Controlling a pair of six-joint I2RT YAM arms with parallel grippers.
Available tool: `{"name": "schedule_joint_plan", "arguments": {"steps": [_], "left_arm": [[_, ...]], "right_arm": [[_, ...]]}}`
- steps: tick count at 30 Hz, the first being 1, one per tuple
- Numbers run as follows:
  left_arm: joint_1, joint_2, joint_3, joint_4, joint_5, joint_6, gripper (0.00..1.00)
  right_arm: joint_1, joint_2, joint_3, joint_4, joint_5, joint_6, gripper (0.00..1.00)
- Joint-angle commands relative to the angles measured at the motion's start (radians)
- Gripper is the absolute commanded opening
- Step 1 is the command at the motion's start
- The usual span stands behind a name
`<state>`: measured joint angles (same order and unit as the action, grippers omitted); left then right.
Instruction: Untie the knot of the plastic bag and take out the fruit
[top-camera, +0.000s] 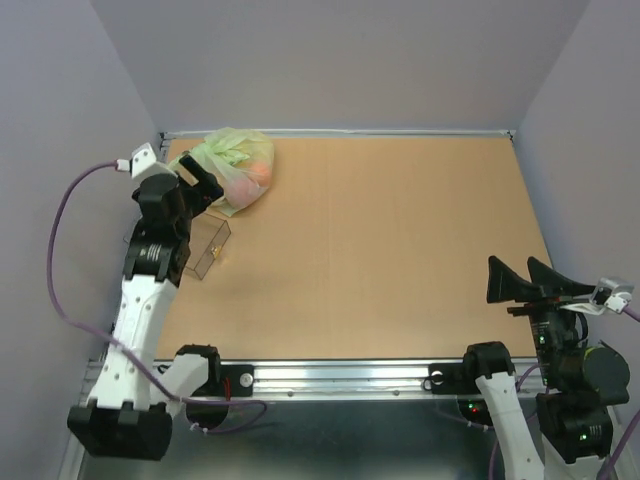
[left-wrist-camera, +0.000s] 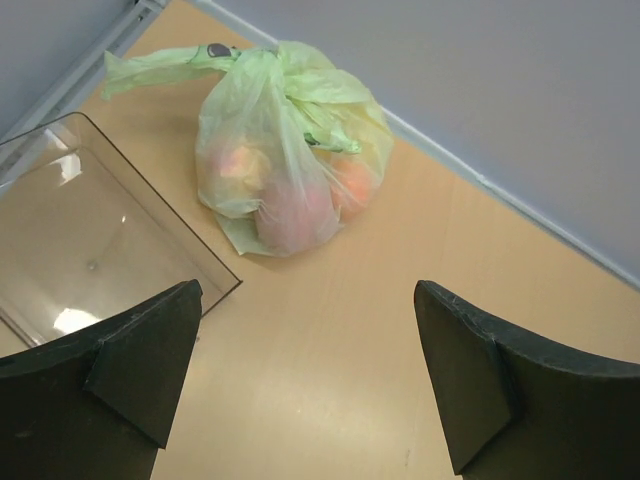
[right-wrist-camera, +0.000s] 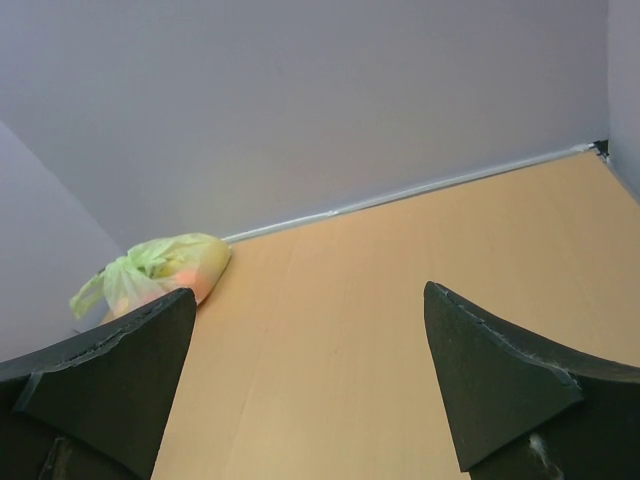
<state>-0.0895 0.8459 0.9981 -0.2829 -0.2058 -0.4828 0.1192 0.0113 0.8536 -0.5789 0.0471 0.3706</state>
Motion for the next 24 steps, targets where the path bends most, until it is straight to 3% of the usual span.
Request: {"name": "schedule_joint_plan", "arguments": {"steps": [1,10,17,21,22,24], "left_arm": [[0.007,0.209,0.077,0.128,0.000,0.012,0.99],[0.082,0.762,0.403,0.208,-0.059,-0.034,0.99],[0.129,1.096,0.681,0.199,0.026,-0.068,0.97],[0.129,1.205,0.766,0.180,0.077,-0.092,0.83],[0.129,1.225,0.772,0.176,0.086,-0.106,0.73],[0.129,1.231,0.766,0.175,0.124,-0.115,0.64]], "right_arm": [[0.007,0.041,0.013,0.004,-0.041,-0.009,1.00],[0.005,0.162,0.053,0.005,-0.053,-0.055,1.00],[0.007,0.217,0.064,0.005,0.053,-0.130,1.00],[0.007,0.259,0.076,0.005,0.066,-0.180,1.00],[0.007,0.266,0.084,0.005,0.069,-0.183,1.00],[0.007,0.285,0.093,0.005,0.077,-0.186,1.00]]}}
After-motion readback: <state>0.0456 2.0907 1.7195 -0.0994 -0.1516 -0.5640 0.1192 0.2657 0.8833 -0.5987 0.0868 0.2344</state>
